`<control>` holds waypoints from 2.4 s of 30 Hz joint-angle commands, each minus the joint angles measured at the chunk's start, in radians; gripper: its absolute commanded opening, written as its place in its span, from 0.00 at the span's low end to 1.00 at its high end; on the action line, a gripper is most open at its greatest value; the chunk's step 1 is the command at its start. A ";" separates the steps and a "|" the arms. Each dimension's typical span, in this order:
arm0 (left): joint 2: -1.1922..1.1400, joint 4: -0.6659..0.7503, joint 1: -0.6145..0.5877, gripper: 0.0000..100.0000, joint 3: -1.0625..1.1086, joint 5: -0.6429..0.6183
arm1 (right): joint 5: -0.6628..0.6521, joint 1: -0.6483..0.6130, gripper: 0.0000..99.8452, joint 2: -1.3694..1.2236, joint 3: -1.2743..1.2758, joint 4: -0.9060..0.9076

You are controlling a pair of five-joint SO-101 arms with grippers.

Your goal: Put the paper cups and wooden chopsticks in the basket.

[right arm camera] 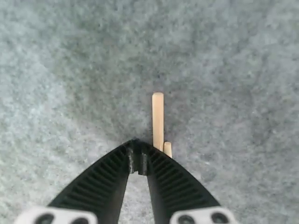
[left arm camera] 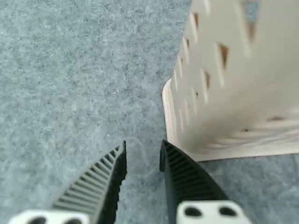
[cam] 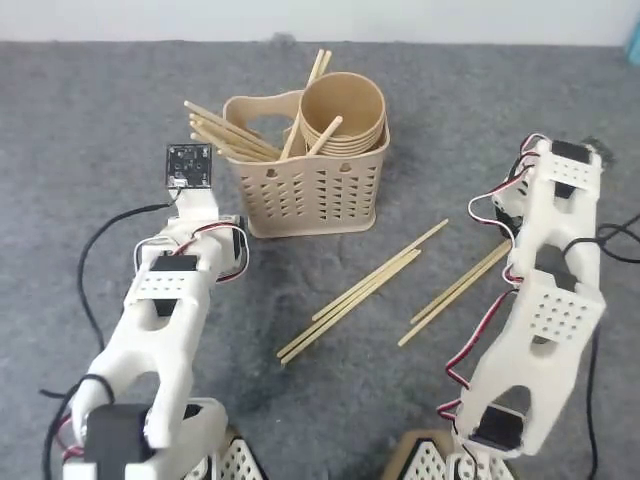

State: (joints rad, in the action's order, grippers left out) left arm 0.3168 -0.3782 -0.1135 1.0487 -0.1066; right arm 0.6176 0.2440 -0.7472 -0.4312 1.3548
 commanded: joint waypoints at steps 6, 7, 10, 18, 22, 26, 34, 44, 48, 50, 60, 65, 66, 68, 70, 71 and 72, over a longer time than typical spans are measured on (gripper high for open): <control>0.002 0.018 -0.003 0.11 -0.044 0.011 | -0.008 0.012 0.14 0.045 -0.035 0.096; 0.002 0.018 -0.003 0.11 -0.044 0.011 | -0.008 0.013 0.16 0.045 -0.035 0.102; 0.002 0.018 -0.003 0.11 -0.044 0.011 | -0.008 0.030 0.17 0.053 -0.035 0.120; 0.002 0.020 0.000 0.11 -0.044 0.011 | -0.012 0.042 0.10 0.108 -0.009 0.160; 0.002 0.021 0.000 0.11 -0.044 0.011 | -0.014 0.044 0.10 0.168 0.055 0.160; 0.002 0.021 0.000 0.11 -0.044 0.011 | -0.008 0.042 0.10 0.229 0.135 0.147; 0.002 0.023 0.002 0.11 -0.044 0.011 | -0.008 0.016 0.10 0.484 0.410 0.051; 0.002 0.023 0.002 0.11 -0.045 0.011 | 0.086 -0.254 0.10 0.730 0.804 -0.150; 0.002 0.023 0.002 0.11 -0.045 0.011 | 0.124 -0.302 0.19 0.700 0.838 -0.186; 0.002 0.023 0.002 0.11 -0.045 0.011 | 0.133 -0.303 0.22 0.685 0.835 -0.186; 0.002 0.023 0.002 0.11 -0.045 0.011 | 0.132 -0.305 0.22 0.684 0.824 -0.159; 0.002 0.023 0.002 0.11 -0.047 0.011 | 0.132 -0.283 0.22 0.633 0.830 -0.278; 0.002 0.023 0.002 0.11 -0.047 0.011 | 0.132 -0.280 0.22 0.608 0.825 -0.291; 0.002 0.023 0.002 0.11 -0.047 0.011 | 0.135 -0.277 0.22 0.561 0.807 -0.312; 0.002 0.023 0.002 0.11 -0.047 0.011 | 0.137 -0.274 0.22 0.521 0.776 -0.303; 0.002 0.023 0.002 0.11 -0.047 0.011 | 0.137 -0.274 0.22 0.507 0.760 -0.272; 0.002 0.023 0.002 0.11 -0.045 0.011 | 0.138 -0.274 0.22 0.498 0.743 -0.234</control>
State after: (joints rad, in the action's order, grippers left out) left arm 0.3168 -0.3782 -0.1135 1.0487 -0.1066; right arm 0.7434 -0.0460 -0.2363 0.3728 1.0679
